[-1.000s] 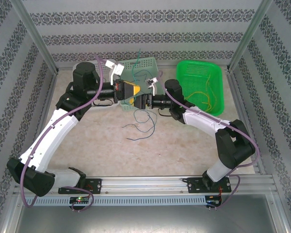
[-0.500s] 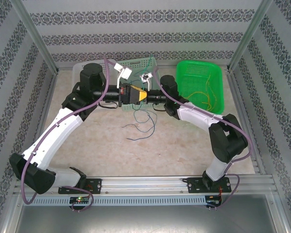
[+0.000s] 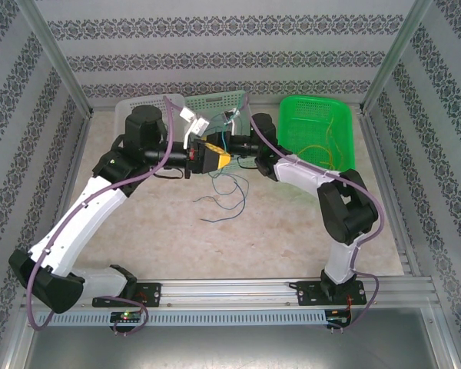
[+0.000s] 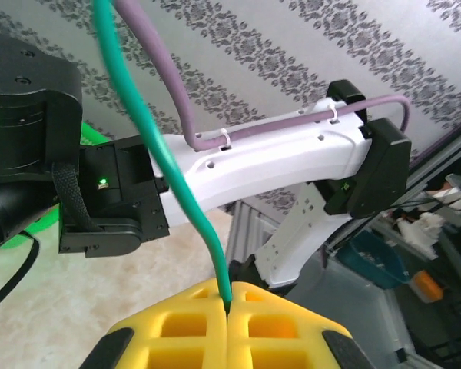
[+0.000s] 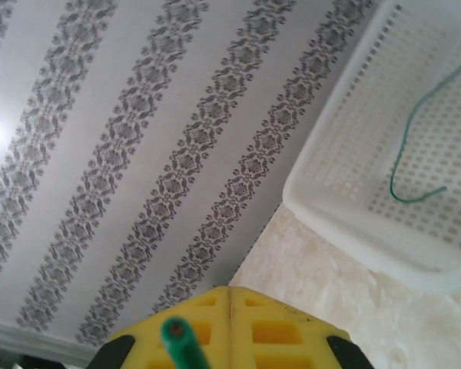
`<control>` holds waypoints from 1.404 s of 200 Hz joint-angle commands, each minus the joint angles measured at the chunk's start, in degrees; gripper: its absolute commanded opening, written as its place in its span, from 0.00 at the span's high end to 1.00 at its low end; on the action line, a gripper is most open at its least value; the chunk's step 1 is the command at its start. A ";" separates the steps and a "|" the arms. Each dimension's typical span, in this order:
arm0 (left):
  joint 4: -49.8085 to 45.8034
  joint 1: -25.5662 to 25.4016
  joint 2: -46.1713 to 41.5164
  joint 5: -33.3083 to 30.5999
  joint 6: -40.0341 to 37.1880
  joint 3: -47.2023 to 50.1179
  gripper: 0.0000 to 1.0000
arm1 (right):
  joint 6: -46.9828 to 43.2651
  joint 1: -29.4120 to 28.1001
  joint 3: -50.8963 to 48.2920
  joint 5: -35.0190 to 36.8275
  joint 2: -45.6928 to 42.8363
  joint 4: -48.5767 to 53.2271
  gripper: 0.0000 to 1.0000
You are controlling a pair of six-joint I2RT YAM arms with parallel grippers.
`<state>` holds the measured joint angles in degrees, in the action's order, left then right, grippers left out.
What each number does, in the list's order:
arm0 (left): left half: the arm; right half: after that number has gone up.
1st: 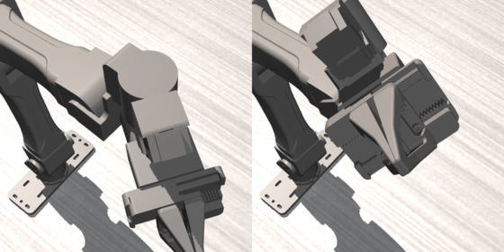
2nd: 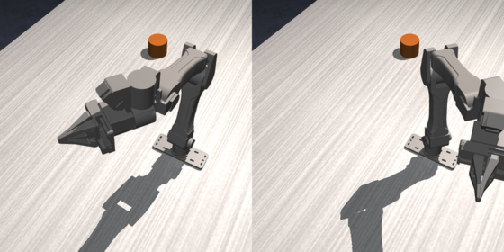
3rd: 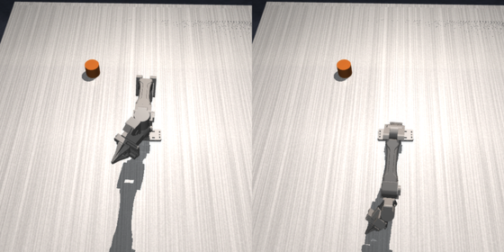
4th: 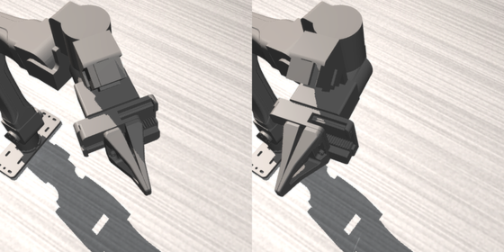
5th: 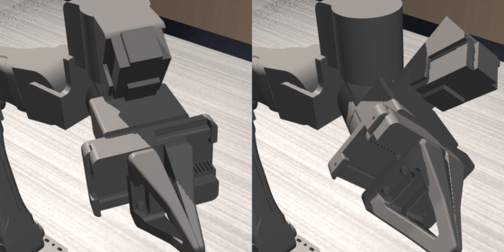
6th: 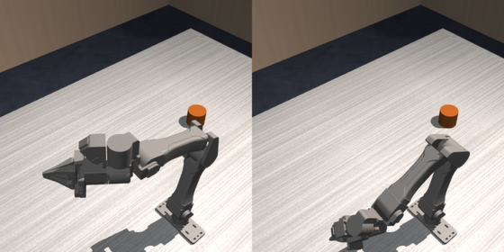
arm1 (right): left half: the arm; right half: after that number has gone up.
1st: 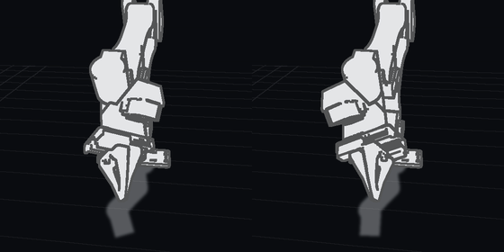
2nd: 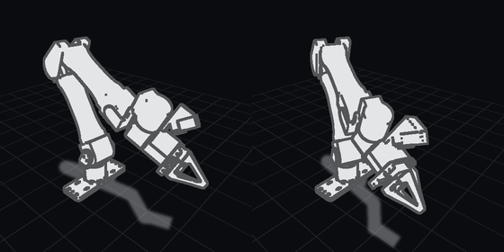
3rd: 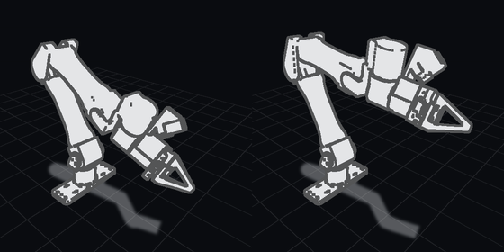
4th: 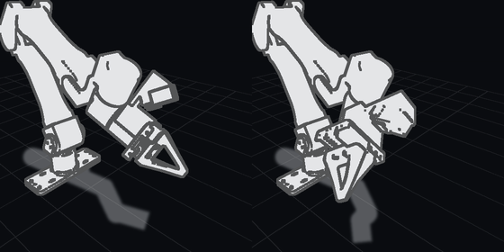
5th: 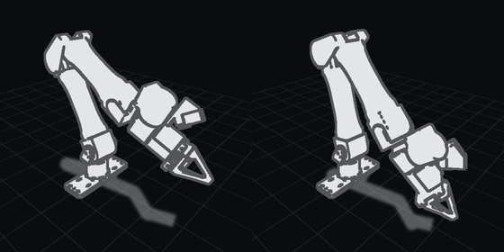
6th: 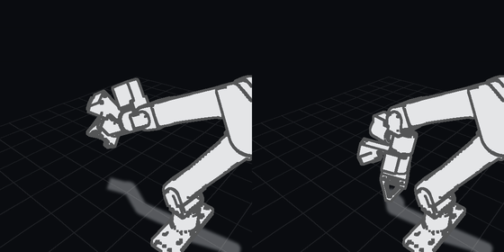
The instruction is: Untangle the cables
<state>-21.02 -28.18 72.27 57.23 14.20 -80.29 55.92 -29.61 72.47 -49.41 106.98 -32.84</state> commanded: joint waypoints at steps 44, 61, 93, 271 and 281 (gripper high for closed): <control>-2.23 -0.68 -8.99 -15.92 -17.69 1.78 1.00 | 43.54 2.15 -7.27 -0.13 12.72 -23.57 1.00; 0.63 -0.71 -12.15 -20.42 -20.33 4.14 1.00 | 51.15 1.21 -8.30 0.57 16.04 -31.46 1.00; 3.07 -0.69 -14.80 -24.30 -22.59 6.20 1.00 | 58.57 -1.68 -7.60 3.52 19.57 -39.84 1.00; -11.18 15.34 5.48 -45.27 -12.64 -9.17 0.97 | 28.93 6.37 -18.51 3.01 -0.88 -21.66 0.13; -10.81 18.16 7.88 -43.13 -10.37 -9.39 0.97 | 26.53 7.01 -20.31 3.00 -2.69 -19.37 0.13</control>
<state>-28.47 -15.35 75.72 9.82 -3.14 -87.81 91.59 -23.94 55.92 -44.40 108.38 -58.41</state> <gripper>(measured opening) 0.062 0.871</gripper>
